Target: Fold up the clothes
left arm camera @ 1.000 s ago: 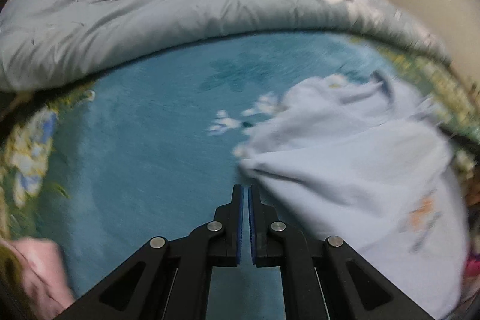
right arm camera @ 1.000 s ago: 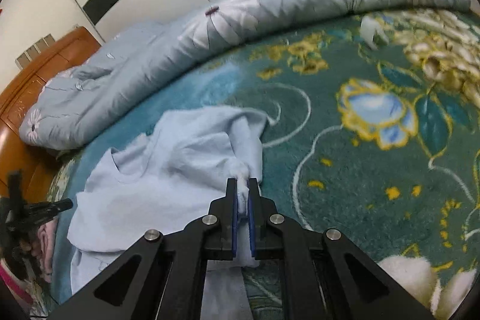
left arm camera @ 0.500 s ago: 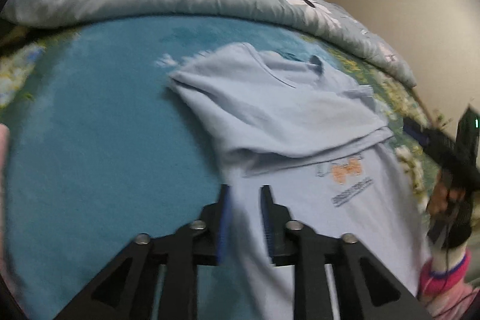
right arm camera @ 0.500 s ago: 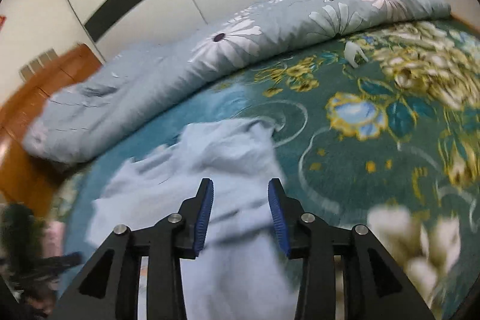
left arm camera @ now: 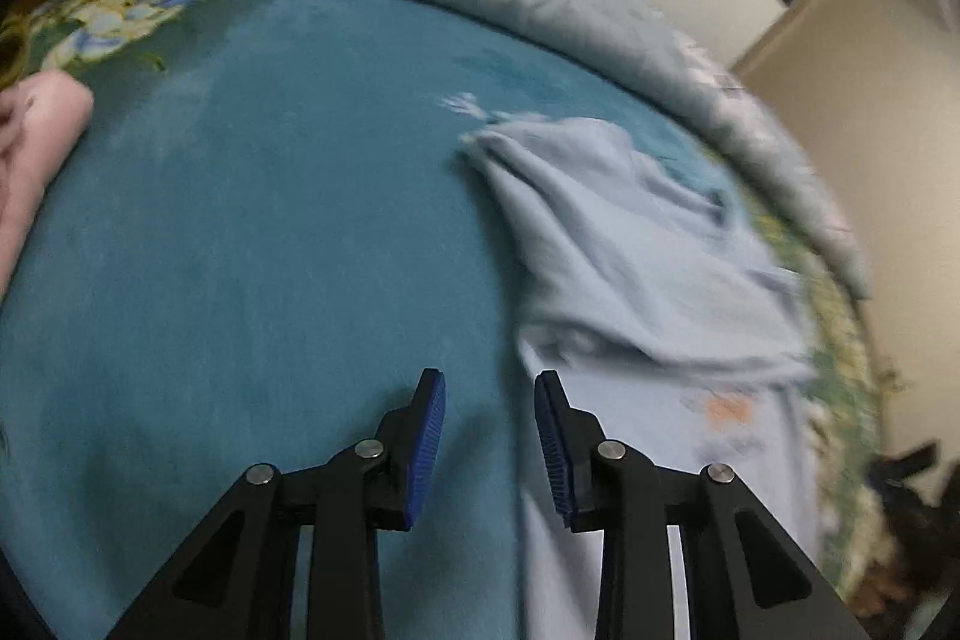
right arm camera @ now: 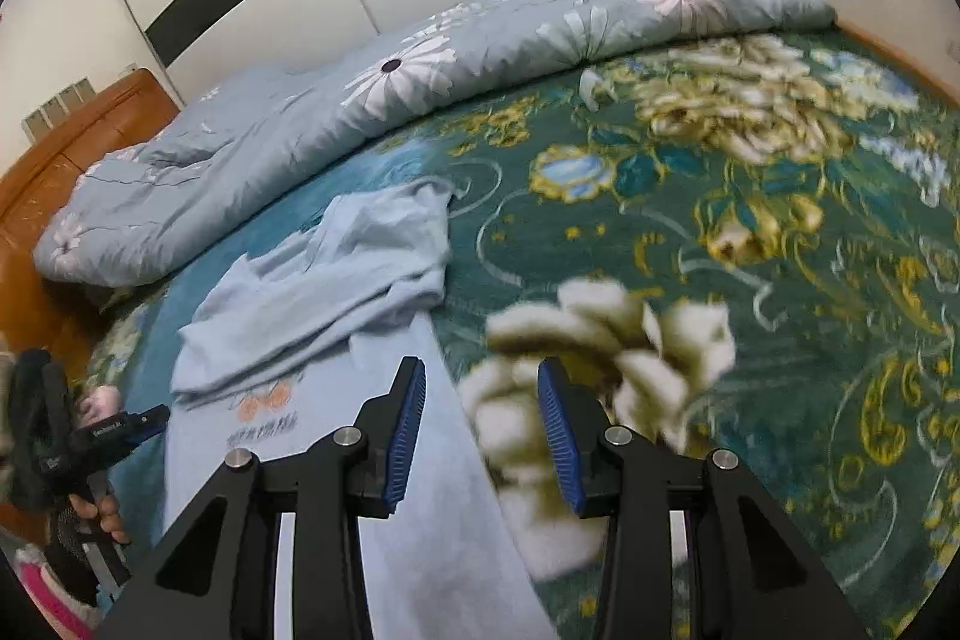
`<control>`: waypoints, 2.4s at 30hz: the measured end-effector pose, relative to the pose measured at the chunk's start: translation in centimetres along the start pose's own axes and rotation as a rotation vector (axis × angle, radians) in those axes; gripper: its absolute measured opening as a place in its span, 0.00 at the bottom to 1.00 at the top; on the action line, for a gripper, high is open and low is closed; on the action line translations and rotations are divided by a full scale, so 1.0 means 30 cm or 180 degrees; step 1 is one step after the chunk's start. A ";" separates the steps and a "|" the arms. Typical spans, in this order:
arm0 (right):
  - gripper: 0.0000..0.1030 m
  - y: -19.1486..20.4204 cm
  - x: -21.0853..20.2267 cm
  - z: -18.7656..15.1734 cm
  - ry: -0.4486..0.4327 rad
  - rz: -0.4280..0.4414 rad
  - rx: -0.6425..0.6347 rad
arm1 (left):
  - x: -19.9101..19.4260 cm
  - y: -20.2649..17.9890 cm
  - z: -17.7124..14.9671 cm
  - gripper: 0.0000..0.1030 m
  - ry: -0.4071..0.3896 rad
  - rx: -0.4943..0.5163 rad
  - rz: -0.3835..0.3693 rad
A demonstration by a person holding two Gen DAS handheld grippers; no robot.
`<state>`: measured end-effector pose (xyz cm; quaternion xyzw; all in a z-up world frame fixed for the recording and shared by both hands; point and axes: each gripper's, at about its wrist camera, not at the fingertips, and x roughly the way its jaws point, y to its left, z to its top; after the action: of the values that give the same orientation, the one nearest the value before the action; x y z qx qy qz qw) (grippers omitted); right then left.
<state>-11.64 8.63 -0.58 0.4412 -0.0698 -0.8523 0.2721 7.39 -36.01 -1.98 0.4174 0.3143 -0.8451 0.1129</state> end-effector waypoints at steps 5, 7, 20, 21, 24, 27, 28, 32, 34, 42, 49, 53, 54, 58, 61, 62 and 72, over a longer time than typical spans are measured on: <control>0.41 -0.065 -0.030 -0.122 0.0255 -0.0095 -0.0005 | -0.138 -0.045 -0.181 0.36 0.0125 0.0166 -0.0466; 0.41 -0.100 -0.040 -0.185 0.0385 -0.0060 0.0060 | -0.152 -0.063 -0.273 0.38 0.0234 0.0203 -0.0518; 0.42 -0.125 -0.158 -0.423 0.0734 0.0372 0.0085 | -0.252 -0.003 -0.634 0.36 0.0348 -0.0455 -0.1001; 0.42 -0.135 -0.161 -0.427 0.0727 0.0401 0.0182 | -0.260 0.014 -0.646 0.36 0.0309 -0.0563 -0.1044; 0.42 -0.166 -0.172 -0.438 0.0702 0.0486 0.0474 | -0.277 0.020 -0.683 0.36 0.0201 -0.0643 -0.1090; 0.41 -0.178 -0.179 -0.442 0.0717 0.0539 0.0629 | -0.289 0.005 -0.700 0.36 0.0169 -0.0619 -0.1104; 0.41 -0.179 -0.181 -0.444 0.0731 0.0549 0.0647 | -0.292 0.001 -0.705 0.36 0.0156 -0.0611 -0.1081; 0.41 -0.182 -0.193 -0.461 0.0777 0.0605 0.0630 | -0.303 0.021 -0.699 0.36 0.0026 -0.0775 -0.0887; 0.41 -0.192 -0.198 -0.467 0.0773 0.0656 0.0666 | -0.281 0.024 -0.692 0.36 0.0107 -0.0849 -0.0974; 0.41 -0.255 -0.203 -0.448 0.0612 0.0644 0.0887 | -0.244 0.021 -0.683 0.21 0.0138 -0.0952 -0.0985; 0.12 -0.215 -0.178 -0.452 0.0619 0.0694 0.0880 | -0.278 0.001 -0.710 0.06 0.0012 -0.0828 -0.0836; 0.07 -0.218 -0.209 -0.440 0.0516 0.0651 0.0812 | -0.333 -0.008 -0.736 0.05 -0.0062 -0.0608 -0.0771; 0.07 -0.220 -0.220 -0.436 0.0482 0.0631 0.0791 | -0.340 -0.007 -0.743 0.05 -0.0065 -0.0565 -0.0743; 0.07 -0.224 -0.211 -0.443 0.0521 0.0451 0.0690 | -0.325 0.010 -0.768 0.04 -0.0013 -0.0546 -0.0632; 0.07 -0.229 -0.189 -0.467 0.0561 0.0450 0.0707 | -0.328 0.024 -0.775 0.04 -0.0007 -0.0578 -0.0698; 0.07 -0.235 -0.191 -0.466 0.0558 0.0472 0.0734 | -0.337 0.022 -0.771 0.04 -0.0033 -0.0564 -0.0736; 0.10 -0.253 -0.210 -0.444 0.0533 0.0522 0.0658 | -0.310 0.009 -0.739 0.31 0.0064 -0.0555 -0.0757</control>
<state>-1.26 19.93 -6.81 0.5291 -0.1700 -0.7758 0.2988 27.39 -23.00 -4.93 0.3743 0.4350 -0.8178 0.0447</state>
